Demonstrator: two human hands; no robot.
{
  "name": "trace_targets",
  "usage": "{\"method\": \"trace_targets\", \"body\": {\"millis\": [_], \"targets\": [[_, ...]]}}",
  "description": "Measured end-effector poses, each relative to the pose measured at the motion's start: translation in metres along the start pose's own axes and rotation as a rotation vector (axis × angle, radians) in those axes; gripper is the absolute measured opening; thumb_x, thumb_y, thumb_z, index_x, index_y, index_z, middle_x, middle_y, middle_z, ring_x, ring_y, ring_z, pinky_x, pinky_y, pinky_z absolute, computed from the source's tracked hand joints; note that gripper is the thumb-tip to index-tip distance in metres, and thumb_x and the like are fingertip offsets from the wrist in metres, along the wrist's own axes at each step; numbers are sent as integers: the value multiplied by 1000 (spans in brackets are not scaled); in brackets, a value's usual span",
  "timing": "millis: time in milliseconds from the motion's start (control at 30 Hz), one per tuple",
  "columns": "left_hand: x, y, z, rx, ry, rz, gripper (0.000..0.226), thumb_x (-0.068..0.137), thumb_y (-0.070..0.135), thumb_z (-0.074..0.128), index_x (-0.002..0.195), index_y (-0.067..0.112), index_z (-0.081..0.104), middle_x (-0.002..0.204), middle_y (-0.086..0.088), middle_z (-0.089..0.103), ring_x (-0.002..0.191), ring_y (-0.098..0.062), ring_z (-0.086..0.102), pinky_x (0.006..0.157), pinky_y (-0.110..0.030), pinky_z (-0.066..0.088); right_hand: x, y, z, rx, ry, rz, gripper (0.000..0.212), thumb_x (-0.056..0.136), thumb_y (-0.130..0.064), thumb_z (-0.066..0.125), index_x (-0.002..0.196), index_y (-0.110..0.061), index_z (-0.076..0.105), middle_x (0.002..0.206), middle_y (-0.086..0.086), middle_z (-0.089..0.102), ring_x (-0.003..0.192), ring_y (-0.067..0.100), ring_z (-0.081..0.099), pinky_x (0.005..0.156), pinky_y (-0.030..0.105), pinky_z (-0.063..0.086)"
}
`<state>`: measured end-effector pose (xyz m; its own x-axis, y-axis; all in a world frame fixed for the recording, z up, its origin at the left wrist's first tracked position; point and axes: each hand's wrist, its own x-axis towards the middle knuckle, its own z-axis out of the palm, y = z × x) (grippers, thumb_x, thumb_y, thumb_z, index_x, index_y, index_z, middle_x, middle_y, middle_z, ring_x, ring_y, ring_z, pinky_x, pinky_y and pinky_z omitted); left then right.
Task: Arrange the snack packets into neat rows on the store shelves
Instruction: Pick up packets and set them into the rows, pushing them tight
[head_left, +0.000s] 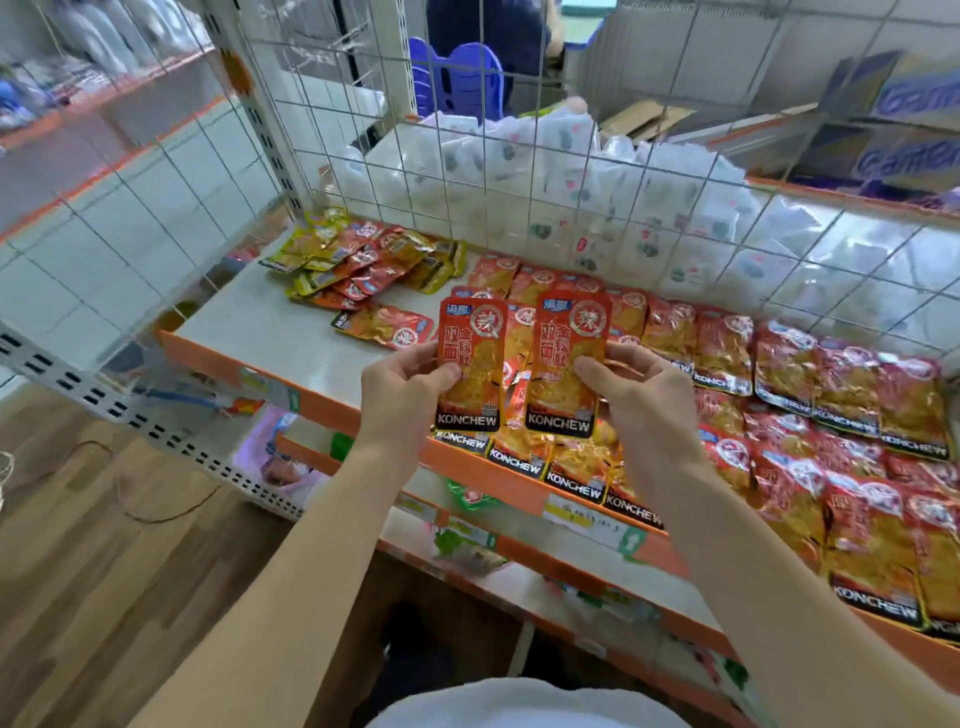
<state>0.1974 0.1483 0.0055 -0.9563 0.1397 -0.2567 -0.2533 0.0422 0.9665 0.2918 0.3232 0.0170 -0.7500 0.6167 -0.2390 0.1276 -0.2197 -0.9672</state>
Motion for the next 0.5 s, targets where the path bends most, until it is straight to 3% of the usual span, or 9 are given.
{"method": "trace_targets", "body": {"millis": [200, 300, 433, 500], "targets": [[54, 8, -6, 83, -86, 29, 19, 88, 2, 69, 91, 20, 74, 80, 8, 76, 74, -6, 72, 67, -21, 54, 22, 2, 27, 1, 159, -19, 22, 84, -10, 78, 105, -10, 71, 97, 4, 76, 86, 15, 74, 72, 23, 58], [82, 16, -7, 138, -149, 60, 19, 89, 2, 69, 90, 21, 73, 75, 12, 75, 69, 0, 71, 61, -15, 53, 30, 3, 44, -17, 210, -30, 14, 85, -8, 76, 97, -13, 70, 91, 2, 75, 77, 7, 73, 68, 19, 58], [123, 22, -3, 213, -213, 67, 17, 90, 11, 70, 106, 18, 73, 95, 4, 76, 86, -10, 72, 75, -26, 57, 54, 5, 63, -144, 286, -46, 19, 85, -14, 78, 103, -10, 72, 94, 3, 75, 83, 13, 73, 70, 21, 60], [140, 25, 2, 231, -239, 72, 14, 90, 11, 71, 98, 22, 72, 94, 4, 75, 86, -11, 72, 74, -26, 57, 71, 6, 70, -204, 323, -46, 18, 86, -16, 78, 102, -12, 71, 93, 2, 74, 83, 13, 71, 66, 17, 58]]}}
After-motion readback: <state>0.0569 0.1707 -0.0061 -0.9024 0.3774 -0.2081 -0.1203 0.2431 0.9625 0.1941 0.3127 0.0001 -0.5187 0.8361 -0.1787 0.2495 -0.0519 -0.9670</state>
